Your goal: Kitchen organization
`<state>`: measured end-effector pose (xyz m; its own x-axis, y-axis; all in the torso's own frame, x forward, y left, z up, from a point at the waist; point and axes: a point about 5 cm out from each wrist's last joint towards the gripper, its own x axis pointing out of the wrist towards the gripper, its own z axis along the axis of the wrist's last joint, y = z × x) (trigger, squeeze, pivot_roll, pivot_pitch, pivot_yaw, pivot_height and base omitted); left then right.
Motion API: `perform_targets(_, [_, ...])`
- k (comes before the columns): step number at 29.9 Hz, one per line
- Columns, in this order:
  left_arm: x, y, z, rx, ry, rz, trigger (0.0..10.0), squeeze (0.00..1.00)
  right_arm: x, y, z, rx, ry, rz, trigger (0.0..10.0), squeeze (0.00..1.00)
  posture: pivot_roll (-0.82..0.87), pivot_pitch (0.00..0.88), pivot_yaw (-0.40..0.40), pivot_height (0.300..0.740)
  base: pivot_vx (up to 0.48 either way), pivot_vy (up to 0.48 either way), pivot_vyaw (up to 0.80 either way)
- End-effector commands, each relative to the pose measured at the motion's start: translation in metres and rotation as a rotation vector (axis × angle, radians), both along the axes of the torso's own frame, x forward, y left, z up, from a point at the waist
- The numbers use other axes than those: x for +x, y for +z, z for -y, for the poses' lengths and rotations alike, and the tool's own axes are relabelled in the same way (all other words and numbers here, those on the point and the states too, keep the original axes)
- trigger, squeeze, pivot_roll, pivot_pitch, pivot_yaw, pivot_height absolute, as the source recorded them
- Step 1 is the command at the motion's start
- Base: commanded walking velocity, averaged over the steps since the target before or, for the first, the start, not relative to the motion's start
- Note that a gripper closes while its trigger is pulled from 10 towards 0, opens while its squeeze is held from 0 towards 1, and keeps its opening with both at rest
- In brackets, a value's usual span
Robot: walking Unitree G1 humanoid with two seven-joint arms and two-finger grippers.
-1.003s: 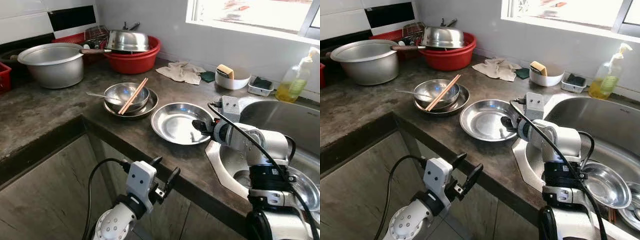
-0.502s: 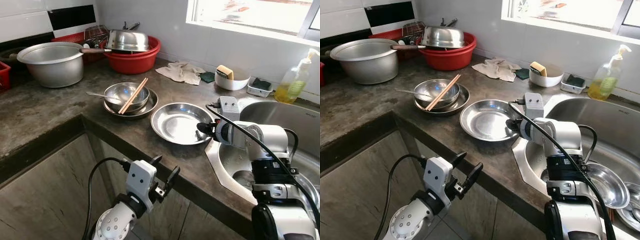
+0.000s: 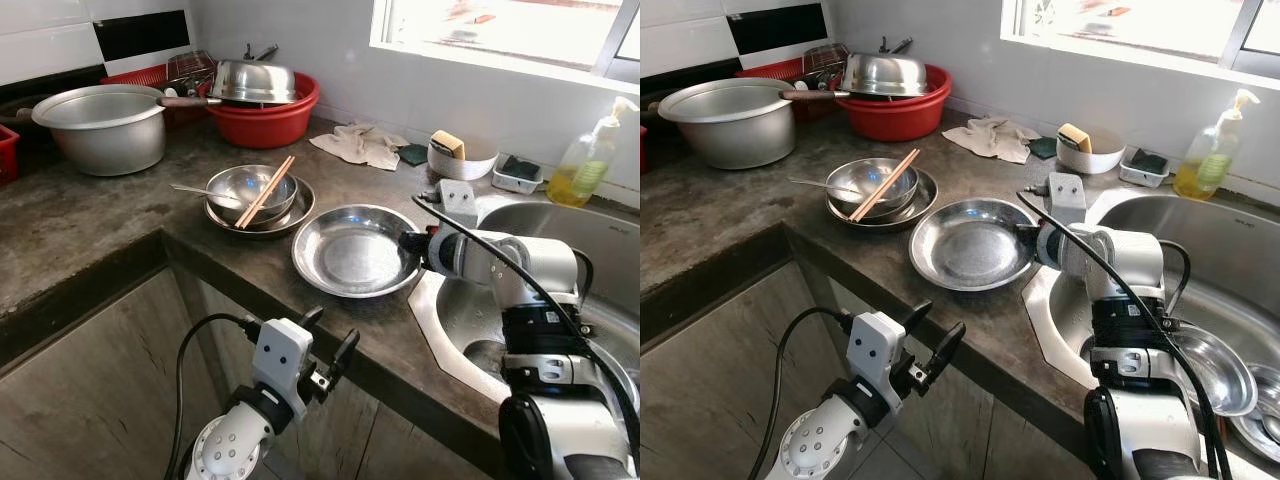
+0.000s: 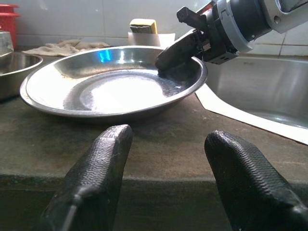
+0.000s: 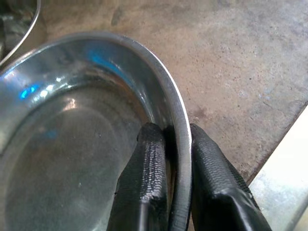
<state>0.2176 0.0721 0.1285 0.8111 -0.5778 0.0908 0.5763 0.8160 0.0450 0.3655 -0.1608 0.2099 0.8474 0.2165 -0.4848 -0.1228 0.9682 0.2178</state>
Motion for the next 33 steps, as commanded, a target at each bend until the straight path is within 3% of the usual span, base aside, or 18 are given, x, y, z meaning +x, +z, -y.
perform_targets(1, [0.001,0.003,0.001,0.003,0.001,0.019,10.0,0.00,-0.001,-0.015,0.003,-0.028,-0.038,-0.075,0.0,0.00,0.07,0.016,-0.070,0.740,0.000,0.000,0.00])
perform_targets(4, [0.001,0.003,0.001,0.004,0.005,0.020,10.0,0.00,0.002,-0.011,0.014,0.014,-0.136,-0.039,0.0,0.00,0.07,0.014,-0.072,0.740,0.000,0.000,0.00])
perform_targets(7, [0.001,0.002,0.001,0.006,0.008,0.020,10.0,0.00,0.005,0.001,0.029,0.115,-0.282,0.070,0.0,0.00,0.07,0.011,-0.073,0.740,0.000,0.000,0.00])
perform_targets(10, [0.002,0.002,0.001,0.007,0.010,0.021,10.0,0.00,0.006,0.011,0.037,0.166,-0.345,0.163,0.0,0.00,0.07,0.006,-0.071,0.740,0.000,0.000,0.00])
perform_targets(12, [0.002,0.002,0.001,0.007,0.010,0.021,10.0,0.00,0.006,0.011,0.037,0.166,-0.345,0.163,0.0,0.00,0.07,0.006,-0.071,0.740,0.000,0.000,0.00])
perform_targets(13, [0.003,0.002,0.001,0.008,0.011,0.022,10.0,0.00,0.005,0.018,0.040,0.205,-0.379,0.225,0.0,0.00,0.07,0.003,-0.069,0.740,0.000,0.000,0.00])
perform_targets(14, [0.004,0.003,0.000,0.011,0.013,0.027,10.0,0.00,-0.001,0.037,0.039,0.255,-0.412,0.375,0.0,0.00,0.07,0.000,-0.064,0.740,0.000,0.000,0.00])
perform_targets(15, [0.005,0.004,0.000,0.012,0.014,0.029,10.0,0.00,-0.005,0.045,0.038,0.258,-0.416,0.446,0.0,0.00,0.07,0.000,-0.064,0.740,0.000,0.000,0.00])
perform_targets(18, [0.005,0.005,0.000,0.012,0.017,0.034,10.0,0.00,-0.012,0.054,0.033,0.252,-0.406,0.534,0.0,0.00,0.07,0.000,-0.061,0.740,0.000,0.000,0.00])
perform_targets(23, [0.009,0.010,0.000,0.007,0.034,0.053,10.0,0.00,-0.038,0.066,0.019,0.160,-0.385,0.738,0.0,0.00,0.07,0.000,-0.059,0.740,0.000,0.000,0.00])
perform_targets(24, [0.009,0.010,0.000,0.007,0.034,0.053,10.0,0.00,-0.038,0.066,0.019,0.160,-0.385,0.738,0.0,0.00,0.07,0.000,-0.059,0.740,0.000,0.000,0.00])
perform_targets(27, [0.012,0.013,-0.001,-0.002,0.058,0.064,10.0,0.00,-0.055,0.067,0.013,-0.007,-0.368,0.866,0.0,0.00,0.07,0.000,-0.058,0.740,0.000,0.000,0.00])
perform_targets(28, [0.012,0.013,-0.001,-0.002,0.058,0.064,10.0,0.00,-0.055,0.067,0.013,-0.007,-0.368,0.866,0.0,0.00,0.07,0.000,-0.058,0.740,0.000,0.000,0.00])
perform_targets(31, [0.015,0.016,-0.003,-0.023,0.070,0.058,10.0,0.00,-0.070,0.059,0.005,-0.155,-0.326,0.921,0.0,0.00,0.06,0.000,-0.053,0.740,0.000,0.000,0.00])
perform_targets(33, [0.016,0.017,-0.003,-0.022,0.069,0.061,10.0,0.00,-0.076,0.053,0.004,-0.191,-0.323,0.923,0.0,0.00,0.06,0.000,-0.053,0.740,0.000,0.000,0.00])
